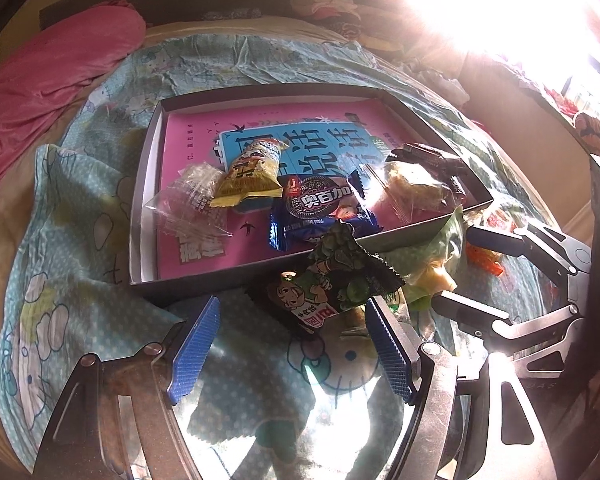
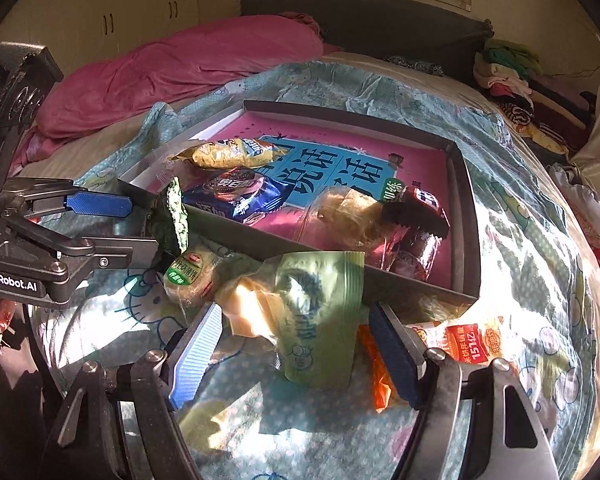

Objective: Organize snacks
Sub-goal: 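Move the left tool to the green cartoon snack pack while the right tool nears the green-printed clear bag, then grasp the green cartoon pack with the left tool while the right tool grasps the green-printed bag, then lower the green cartoon pack into the tray with the left tool while the right tool drops the bag there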

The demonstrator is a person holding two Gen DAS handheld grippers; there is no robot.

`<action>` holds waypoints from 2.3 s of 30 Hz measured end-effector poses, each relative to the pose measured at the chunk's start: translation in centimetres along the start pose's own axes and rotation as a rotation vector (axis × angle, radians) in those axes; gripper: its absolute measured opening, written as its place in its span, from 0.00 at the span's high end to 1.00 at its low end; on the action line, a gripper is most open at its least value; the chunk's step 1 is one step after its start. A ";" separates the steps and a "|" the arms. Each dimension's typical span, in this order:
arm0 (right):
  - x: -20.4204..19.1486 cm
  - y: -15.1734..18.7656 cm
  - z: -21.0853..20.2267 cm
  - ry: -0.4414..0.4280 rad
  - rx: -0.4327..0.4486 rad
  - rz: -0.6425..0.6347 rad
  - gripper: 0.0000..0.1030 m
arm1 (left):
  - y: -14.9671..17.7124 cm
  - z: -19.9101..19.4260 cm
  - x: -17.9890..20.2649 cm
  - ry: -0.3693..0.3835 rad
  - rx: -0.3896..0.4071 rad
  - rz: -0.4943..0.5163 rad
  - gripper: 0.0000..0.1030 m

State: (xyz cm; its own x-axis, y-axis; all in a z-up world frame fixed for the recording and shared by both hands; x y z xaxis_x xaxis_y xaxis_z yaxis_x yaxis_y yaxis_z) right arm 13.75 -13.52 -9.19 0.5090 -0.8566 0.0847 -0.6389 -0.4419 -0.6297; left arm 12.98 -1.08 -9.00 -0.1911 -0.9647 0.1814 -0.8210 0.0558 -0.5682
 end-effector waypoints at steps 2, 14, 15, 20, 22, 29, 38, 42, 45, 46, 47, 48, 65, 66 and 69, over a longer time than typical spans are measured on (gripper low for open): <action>-0.2 0.0 0.3 0.001 -0.005 -0.010 0.27 | -0.1 0.3 0.0 -0.001 -0.003 -0.003 0.26; -1.6 -0.1 1.7 -0.029 -0.010 -0.057 0.33 | 0.1 1.5 0.0 0.015 -0.019 -0.027 0.26; -1.8 0.0 1.7 -0.039 -0.011 -0.063 0.37 | 0.1 1.6 0.0 0.018 -0.020 -0.029 0.26; -2.6 0.3 2.0 -0.090 -0.020 -0.059 0.51 | 0.0 2.0 0.0 0.052 -0.023 -0.064 0.26; -2.7 0.3 2.0 -0.104 -0.018 -0.052 0.54 | 0.0 2.1 0.1 0.071 -0.024 -0.070 0.32; -2.5 0.6 1.2 -0.135 -0.022 -0.016 0.61 | -0.2 2.2 1.2 0.146 -0.031 -0.072 0.66; -0.2 -0.2 -0.7 -0.156 0.034 0.113 0.62 | -0.3 0.1 0.9 0.149 0.004 -0.085 0.67; 0.6 -0.9 -1.7 -0.160 0.073 0.148 0.62 | -1.3 -1.4 0.5 0.143 0.050 -0.096 0.67; 1.2 -1.4 -2.3 -0.159 0.098 0.170 0.62 | -2.1 -2.4 -0.1 0.124 0.081 -0.108 0.67; 1.3 -1.6 -2.5 -0.156 0.104 0.175 0.62 | -2.3 -2.7 -0.4 0.115 0.091 -0.113 0.67; 1.5 -1.8 -2.7 -0.154 0.113 0.181 0.62 | -2.5 -2.9 -0.8 0.106 0.101 -0.120 0.67; 1.6 -2.0 -2.8 -0.152 0.121 0.188 0.62 | -2.7 -3.3 -1.3 0.097 0.110 -0.128 0.67; 2.7 -4.8 -3.0 -0.123 0.178 0.205 0.62 | -4.3 -2.2 -5.5 -0.013 0.145 -0.210 0.68; 2.7 -4.9 -3.0 -0.123 0.179 0.205 0.62 | -4.4 -2.1 -5.5 -0.015 0.145 -0.208 0.69; 2.6 -5.2 -2.8 -0.123 0.183 0.207 0.62 | -4.4 -1.7 -5.2 -0.016 0.142 -0.200 0.70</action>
State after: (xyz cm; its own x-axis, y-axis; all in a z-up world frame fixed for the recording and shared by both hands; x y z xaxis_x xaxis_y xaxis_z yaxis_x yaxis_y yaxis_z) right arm 16.77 -14.23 -3.51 0.4524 -0.8796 -0.1472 -0.6275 -0.1967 -0.7534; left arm 16.72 4.15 -6.08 -0.0228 -0.9569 0.2896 -0.7578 -0.1724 -0.6293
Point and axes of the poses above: each gripper's, at about its wrist camera, not at the fingertips, and z roughly the way its jaws point, x to its right, y to its underside, the point moved 8 cm from there along z, roughly the way its jaws point, and after that the axes turned 3 degrees about y, right-handed, at the moved point
